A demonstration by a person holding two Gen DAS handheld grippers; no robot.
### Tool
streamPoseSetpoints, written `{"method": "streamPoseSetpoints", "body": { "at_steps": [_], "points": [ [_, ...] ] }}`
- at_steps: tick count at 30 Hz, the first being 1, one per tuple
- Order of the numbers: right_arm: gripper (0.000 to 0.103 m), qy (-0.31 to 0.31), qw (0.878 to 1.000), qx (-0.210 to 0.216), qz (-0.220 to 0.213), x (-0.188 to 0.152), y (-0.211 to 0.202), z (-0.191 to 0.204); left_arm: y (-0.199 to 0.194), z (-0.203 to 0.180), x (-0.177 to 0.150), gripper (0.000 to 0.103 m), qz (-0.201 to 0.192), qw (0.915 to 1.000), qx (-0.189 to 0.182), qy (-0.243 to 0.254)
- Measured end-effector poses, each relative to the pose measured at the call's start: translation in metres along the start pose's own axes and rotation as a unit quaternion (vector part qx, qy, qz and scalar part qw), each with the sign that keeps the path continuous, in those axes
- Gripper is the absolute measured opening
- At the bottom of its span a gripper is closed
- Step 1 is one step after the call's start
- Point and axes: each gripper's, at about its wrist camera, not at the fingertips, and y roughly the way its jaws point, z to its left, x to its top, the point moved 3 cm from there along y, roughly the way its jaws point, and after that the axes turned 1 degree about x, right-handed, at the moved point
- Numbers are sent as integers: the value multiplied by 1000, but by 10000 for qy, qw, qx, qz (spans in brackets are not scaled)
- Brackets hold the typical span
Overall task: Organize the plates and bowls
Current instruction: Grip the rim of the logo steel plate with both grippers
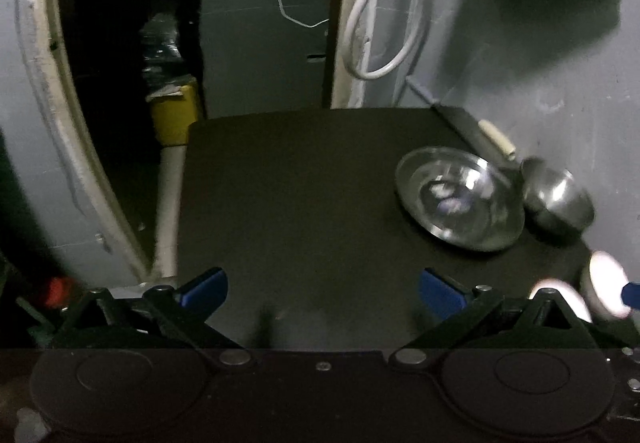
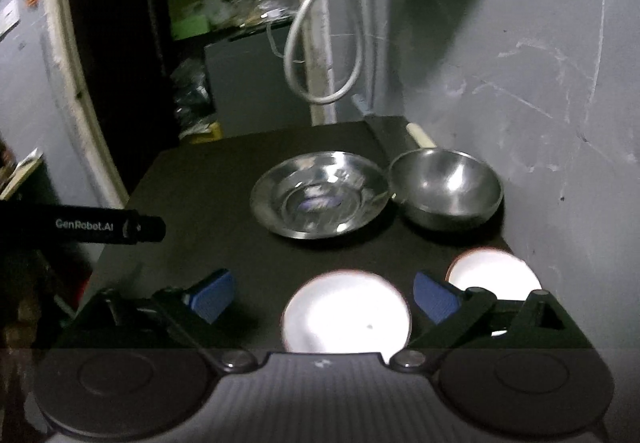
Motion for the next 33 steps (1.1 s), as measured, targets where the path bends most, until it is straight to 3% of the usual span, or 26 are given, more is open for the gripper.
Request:
{"method": "streamPoseSetpoints", "body": {
  "at_steps": [9,18,26,33],
  "points": [
    [99,481,9988,7,126,24,61,-23,70,-31,38,102,151,9990,-424,52],
    [82,855,9954,119,423,28,101,-34,116,-49,50,102,424,9962,-712,269],
    [63,981,9932,138,615,30,120,-38,131,-61,58,86,426,9926,-1038,474],
    [47,1024,9921,162,710,30,127,-42,140,-62,57,60,600,9907,-1110,500]
  ]
}}
